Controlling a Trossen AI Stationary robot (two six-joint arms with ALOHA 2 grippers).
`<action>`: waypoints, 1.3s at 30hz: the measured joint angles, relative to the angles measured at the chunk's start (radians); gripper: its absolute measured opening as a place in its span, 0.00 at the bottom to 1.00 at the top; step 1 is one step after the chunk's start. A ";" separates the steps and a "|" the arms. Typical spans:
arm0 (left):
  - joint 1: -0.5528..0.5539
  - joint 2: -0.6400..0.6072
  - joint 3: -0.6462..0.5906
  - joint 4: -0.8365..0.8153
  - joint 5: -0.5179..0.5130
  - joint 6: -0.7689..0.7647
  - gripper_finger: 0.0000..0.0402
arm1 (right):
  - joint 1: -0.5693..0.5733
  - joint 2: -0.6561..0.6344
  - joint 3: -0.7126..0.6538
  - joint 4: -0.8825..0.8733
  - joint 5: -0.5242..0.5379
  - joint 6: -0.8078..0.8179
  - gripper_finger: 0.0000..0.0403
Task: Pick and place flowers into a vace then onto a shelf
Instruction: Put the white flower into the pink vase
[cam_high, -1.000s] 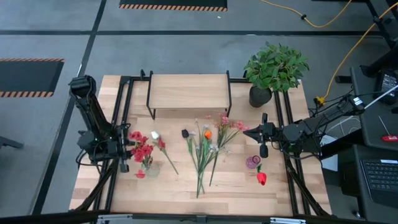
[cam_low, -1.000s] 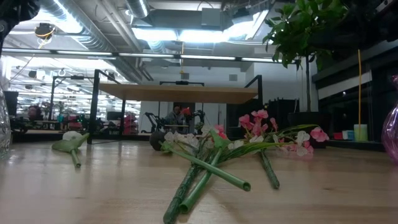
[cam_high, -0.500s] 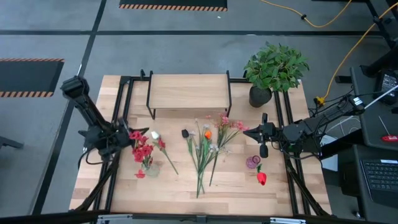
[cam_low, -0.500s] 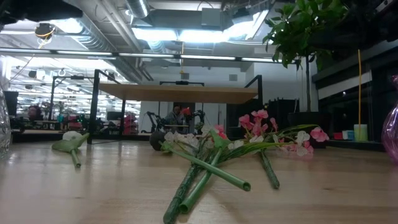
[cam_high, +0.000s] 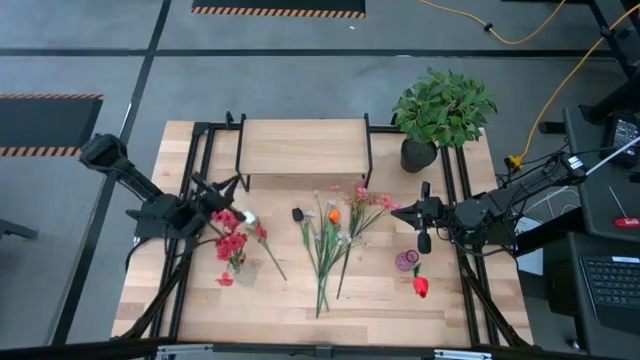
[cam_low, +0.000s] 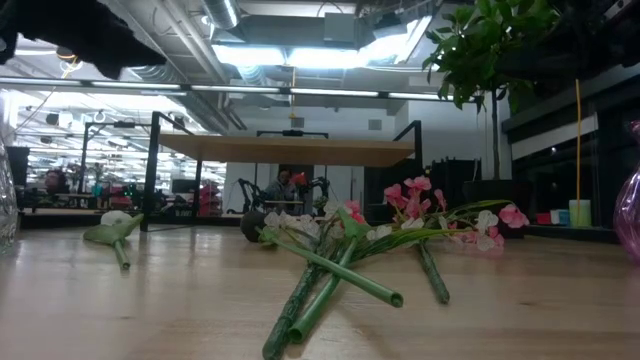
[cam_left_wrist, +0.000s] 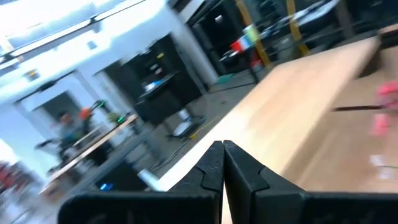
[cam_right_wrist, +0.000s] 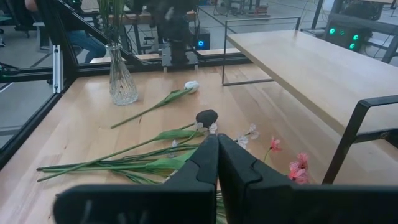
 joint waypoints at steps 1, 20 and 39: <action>0.026 -0.003 0.000 0.001 0.000 -0.002 0.00 | 0.000 0.000 0.000 0.000 0.000 0.001 0.02; 0.286 -0.030 0.263 -0.128 0.072 0.106 0.00 | 0.000 0.000 0.000 0.002 0.000 0.049 0.02; 0.597 -0.032 0.485 -1.003 1.026 -0.480 0.00 | 0.000 0.000 0.000 0.002 0.000 0.077 0.02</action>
